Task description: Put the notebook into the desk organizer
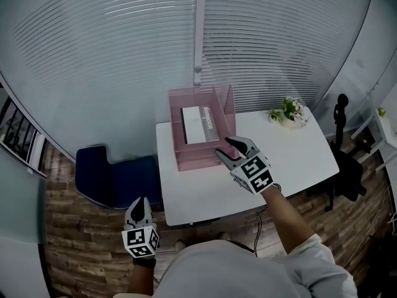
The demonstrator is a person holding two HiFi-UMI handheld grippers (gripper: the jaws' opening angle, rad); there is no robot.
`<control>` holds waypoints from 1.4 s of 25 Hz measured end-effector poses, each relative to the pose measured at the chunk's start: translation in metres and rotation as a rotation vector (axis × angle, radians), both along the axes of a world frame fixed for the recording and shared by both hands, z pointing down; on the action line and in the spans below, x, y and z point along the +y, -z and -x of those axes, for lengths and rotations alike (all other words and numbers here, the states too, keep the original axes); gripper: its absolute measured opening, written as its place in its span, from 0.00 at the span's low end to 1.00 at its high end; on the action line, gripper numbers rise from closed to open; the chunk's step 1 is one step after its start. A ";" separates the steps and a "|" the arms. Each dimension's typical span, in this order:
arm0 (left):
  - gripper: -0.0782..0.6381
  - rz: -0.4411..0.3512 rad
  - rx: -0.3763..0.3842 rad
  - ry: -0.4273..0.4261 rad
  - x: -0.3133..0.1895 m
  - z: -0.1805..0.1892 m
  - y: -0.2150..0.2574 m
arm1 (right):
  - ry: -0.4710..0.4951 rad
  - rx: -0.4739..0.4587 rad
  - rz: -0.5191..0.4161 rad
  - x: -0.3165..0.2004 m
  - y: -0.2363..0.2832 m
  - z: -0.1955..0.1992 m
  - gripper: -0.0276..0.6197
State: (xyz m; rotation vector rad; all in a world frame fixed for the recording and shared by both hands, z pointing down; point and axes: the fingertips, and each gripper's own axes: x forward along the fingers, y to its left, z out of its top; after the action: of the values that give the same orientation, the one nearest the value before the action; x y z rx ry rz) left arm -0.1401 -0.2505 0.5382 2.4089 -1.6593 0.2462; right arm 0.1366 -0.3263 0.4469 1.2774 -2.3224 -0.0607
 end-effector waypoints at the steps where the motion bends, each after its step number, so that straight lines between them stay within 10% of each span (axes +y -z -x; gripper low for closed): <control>1: 0.12 -0.001 -0.002 -0.007 -0.002 -0.003 0.001 | -0.017 -0.023 -0.018 0.007 0.001 -0.004 0.32; 15: 0.12 -0.001 -0.025 -0.048 -0.011 -0.026 0.003 | -0.212 -0.245 -0.167 0.075 -0.003 -0.049 0.07; 35: 0.12 -0.006 -0.052 -0.059 -0.009 -0.044 0.007 | -0.298 -0.342 -0.211 0.108 -0.002 -0.085 0.06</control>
State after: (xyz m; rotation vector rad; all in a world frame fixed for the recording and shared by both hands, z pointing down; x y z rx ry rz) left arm -0.0966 -0.2592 0.5313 2.4784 -1.6138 0.3164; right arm 0.2219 -0.2183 0.4488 1.8544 -2.4214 0.0137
